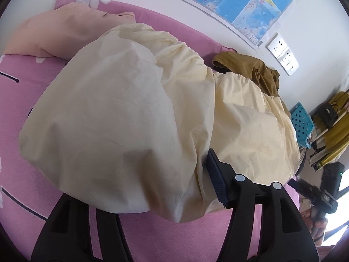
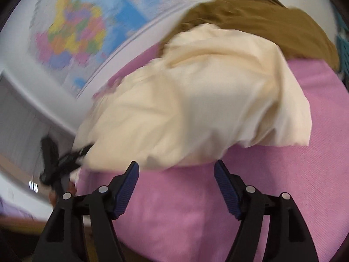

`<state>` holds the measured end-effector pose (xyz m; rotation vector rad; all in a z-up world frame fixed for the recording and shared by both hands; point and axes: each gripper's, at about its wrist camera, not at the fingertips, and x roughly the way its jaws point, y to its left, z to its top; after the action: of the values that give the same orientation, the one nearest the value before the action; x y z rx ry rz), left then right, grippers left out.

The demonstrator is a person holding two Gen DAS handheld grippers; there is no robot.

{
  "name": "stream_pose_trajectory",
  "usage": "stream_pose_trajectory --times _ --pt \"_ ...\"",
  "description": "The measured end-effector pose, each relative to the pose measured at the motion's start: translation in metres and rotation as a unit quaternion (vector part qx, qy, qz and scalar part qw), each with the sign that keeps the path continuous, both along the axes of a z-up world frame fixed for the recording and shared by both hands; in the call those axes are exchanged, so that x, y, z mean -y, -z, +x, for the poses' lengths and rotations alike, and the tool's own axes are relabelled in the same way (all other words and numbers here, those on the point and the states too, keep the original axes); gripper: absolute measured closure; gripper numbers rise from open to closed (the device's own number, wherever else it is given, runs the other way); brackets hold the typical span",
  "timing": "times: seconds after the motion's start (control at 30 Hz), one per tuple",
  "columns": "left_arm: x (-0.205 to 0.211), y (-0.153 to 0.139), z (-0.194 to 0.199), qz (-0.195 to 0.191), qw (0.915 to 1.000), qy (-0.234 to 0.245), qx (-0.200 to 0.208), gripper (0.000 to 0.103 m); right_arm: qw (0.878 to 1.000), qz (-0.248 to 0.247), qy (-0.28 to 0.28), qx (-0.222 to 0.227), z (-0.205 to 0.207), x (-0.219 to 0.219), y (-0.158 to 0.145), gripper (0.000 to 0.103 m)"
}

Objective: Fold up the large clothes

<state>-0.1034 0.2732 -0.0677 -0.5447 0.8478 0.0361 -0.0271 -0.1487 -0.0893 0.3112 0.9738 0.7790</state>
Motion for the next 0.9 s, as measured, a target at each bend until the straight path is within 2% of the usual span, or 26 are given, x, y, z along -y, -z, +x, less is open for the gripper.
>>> stream_pose_trajectory --times 0.07,0.13,0.23,0.37,0.43,0.47,0.53,0.57,0.6,0.67,0.77,0.83,0.87,0.9 --pt "0.001 0.000 0.000 -0.001 1.0000 -0.001 0.000 0.043 0.999 0.017 -0.031 0.025 -0.010 -0.004 -0.015 0.045" --pt "0.001 0.000 0.000 0.002 1.0000 -0.001 0.000 0.041 0.996 0.038 -0.033 0.071 -0.014 -0.012 -0.035 0.045" --pt "0.001 -0.001 -0.001 0.002 1.0000 -0.001 0.001 0.036 0.992 -0.019 -0.005 0.124 -0.007 -0.034 -0.043 0.043" --pt "-0.001 -0.004 -0.008 0.003 0.9999 0.006 0.009 0.031 0.985 -0.083 0.009 0.152 0.018 -0.068 -0.029 0.040" --pt "-0.002 -0.007 -0.011 0.004 0.9998 0.009 0.015 0.030 0.983 -0.100 0.005 0.151 0.033 -0.083 -0.021 0.042" --pt "-0.003 -0.008 -0.012 0.004 0.9998 0.010 0.017 0.028 0.980 -0.117 0.005 0.158 0.039 -0.093 -0.017 0.048" --pt "-0.003 -0.009 -0.012 0.005 0.9997 0.012 0.019 0.027 0.976 -0.142 -0.009 0.165 0.049 -0.109 -0.012 0.070" --pt "-0.002 -0.009 -0.012 0.006 0.9997 0.014 0.020 0.025 0.975 -0.149 -0.014 0.166 0.053 -0.114 -0.010 0.100" --pt "-0.001 -0.009 -0.010 0.008 0.9997 0.015 0.020 0.024 0.973 -0.163 -0.014 0.160 0.062 -0.120 -0.006 0.103" --pt "0.000 -0.011 -0.008 0.010 0.9996 0.015 0.023 0.019 0.971 -0.167 -0.012 0.172 0.073 -0.128 -0.007 0.103" --pt "0.004 -0.010 -0.003 0.016 0.9994 0.021 0.022 0.013 0.977 -0.149 -0.008 0.152 0.086 -0.126 -0.011 0.103" --pt "0.006 -0.010 -0.003 0.024 0.9992 0.026 0.018 0.013 0.976 -0.142 -0.016 0.167 0.081 -0.123 -0.022 0.100" --pt "0.007 -0.010 -0.004 0.024 0.9992 0.027 0.020 0.013 0.972 -0.143 -0.010 0.186 0.077 -0.119 -0.031 0.096" --pt "0.008 -0.009 -0.005 0.028 0.9990 0.029 0.020 0.013 0.970 -0.143 0.000 0.199 0.075 -0.116 -0.038 0.082"
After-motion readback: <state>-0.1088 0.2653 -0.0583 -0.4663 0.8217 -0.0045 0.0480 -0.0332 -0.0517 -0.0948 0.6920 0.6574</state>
